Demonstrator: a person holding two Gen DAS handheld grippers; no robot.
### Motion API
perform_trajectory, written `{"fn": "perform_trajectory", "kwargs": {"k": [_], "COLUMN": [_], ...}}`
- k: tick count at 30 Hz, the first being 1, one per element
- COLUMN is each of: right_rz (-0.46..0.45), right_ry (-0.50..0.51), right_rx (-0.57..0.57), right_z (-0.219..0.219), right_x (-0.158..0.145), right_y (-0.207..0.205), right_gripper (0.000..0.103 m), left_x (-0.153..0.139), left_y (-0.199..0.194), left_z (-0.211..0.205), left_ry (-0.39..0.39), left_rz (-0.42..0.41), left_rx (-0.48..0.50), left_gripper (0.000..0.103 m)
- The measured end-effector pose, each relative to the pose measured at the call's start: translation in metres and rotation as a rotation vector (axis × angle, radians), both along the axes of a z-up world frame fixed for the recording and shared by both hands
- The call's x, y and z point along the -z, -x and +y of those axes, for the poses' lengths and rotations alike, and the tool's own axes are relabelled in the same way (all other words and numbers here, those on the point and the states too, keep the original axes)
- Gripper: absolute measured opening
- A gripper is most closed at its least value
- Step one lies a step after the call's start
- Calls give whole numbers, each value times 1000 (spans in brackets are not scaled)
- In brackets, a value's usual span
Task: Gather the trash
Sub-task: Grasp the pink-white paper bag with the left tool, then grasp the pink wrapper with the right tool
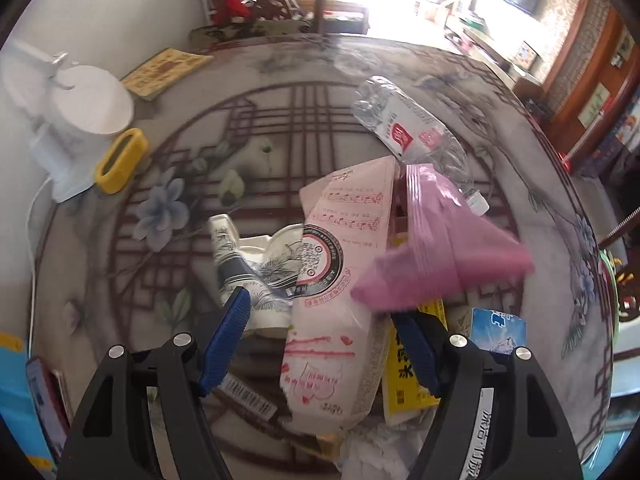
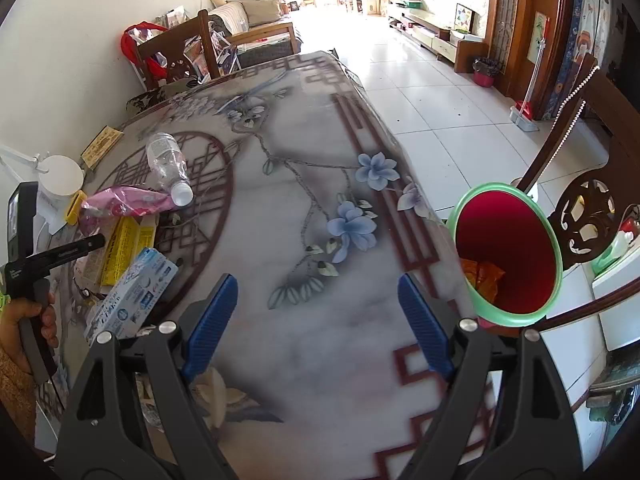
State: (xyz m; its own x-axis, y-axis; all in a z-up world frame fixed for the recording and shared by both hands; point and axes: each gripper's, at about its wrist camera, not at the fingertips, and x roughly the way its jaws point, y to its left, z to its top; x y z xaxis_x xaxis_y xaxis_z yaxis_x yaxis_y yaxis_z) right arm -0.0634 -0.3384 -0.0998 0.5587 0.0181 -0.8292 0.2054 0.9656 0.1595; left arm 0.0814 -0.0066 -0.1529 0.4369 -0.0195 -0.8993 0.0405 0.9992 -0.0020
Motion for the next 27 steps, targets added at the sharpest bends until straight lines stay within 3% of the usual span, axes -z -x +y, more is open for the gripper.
{"fn": "perform_trajectory", "kwargs": {"k": [6, 7, 8, 14, 24, 27], "right_rz": [-5, -7, -10, -30, -36, 6], "right_ry": [-2, -1, 1, -14, 30, -42], "right_rx": [-4, -10, -21, -97, -313, -372], "right_z": [39, 46, 55, 99, 184, 207], "right_x": [-6, -7, -8, -16, -20, -11], "right_y": [-11, -14, -17, -43, -109, -131], "right_gripper": [81, 81, 81, 81, 81, 82], "left_x": [2, 0, -1, -2, -30, -34], "left_y": [-10, -11, -10, -2, 34, 38], "left_z": [8, 10, 13, 41, 98, 112], "left_ry": [48, 64, 115, 173, 233, 251], "left_rz": [-15, -18, -10, 2, -85, -99], "left_rx": [73, 80, 97, 70, -33, -67], "left_gripper": [69, 64, 46, 45, 45, 45]}}
